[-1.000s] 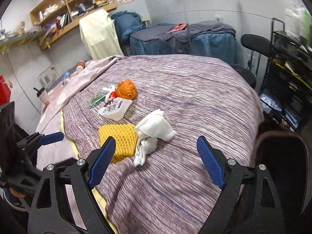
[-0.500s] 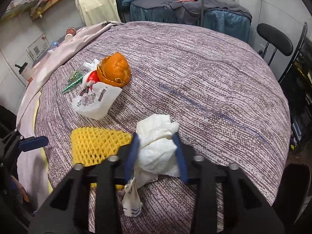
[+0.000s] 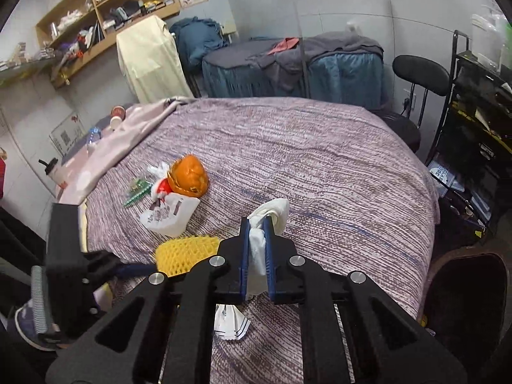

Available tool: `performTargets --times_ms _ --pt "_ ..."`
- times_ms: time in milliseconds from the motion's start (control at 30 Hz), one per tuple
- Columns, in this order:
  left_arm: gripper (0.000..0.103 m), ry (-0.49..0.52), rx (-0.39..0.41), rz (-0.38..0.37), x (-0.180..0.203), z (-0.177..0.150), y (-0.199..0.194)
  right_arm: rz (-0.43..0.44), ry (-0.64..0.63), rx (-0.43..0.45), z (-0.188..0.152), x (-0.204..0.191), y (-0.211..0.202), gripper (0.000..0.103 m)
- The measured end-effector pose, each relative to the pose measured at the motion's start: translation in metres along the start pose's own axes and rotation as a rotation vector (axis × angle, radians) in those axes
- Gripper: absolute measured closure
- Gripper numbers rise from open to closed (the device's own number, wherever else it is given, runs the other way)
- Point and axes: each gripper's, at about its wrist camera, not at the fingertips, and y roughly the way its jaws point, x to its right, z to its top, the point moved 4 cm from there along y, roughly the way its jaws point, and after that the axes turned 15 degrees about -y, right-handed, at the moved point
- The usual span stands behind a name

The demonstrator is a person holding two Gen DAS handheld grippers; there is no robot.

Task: Collect trash
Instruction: 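Grasp the crumpled white tissue with the right gripper while the left grasps the yellow foam net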

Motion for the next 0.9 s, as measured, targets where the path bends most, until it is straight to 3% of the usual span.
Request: performTargets --times_ms 33,133,233,633,833,867,900 --pt "0.065 -0.003 0.000 -0.008 0.000 -0.001 0.000 -0.001 0.002 0.007 -0.001 0.000 -0.004 0.093" --pt "0.087 -0.024 0.017 -0.020 -0.003 -0.001 -0.005 -0.013 0.004 0.026 -0.005 0.000 -0.014 0.093" --pt "0.091 -0.056 0.058 -0.032 -0.010 -0.003 -0.017 -0.005 0.016 0.041 -0.011 0.000 -0.024 0.093" --pt "0.092 -0.154 0.265 -0.076 -0.004 -0.006 -0.077 0.009 0.049 0.098 -0.031 0.002 -0.064 0.093" --pt "0.093 -0.176 0.308 -0.080 0.001 -0.006 -0.086 0.004 0.067 0.120 -0.041 0.010 -0.085 0.093" --pt "0.091 -0.189 0.302 -0.083 -0.001 -0.004 -0.083 0.003 0.071 0.121 -0.044 0.011 -0.088 0.093" --pt "0.073 -0.191 0.278 -0.081 -0.002 -0.004 -0.078 0.003 0.072 0.122 -0.045 0.012 -0.090 0.093"
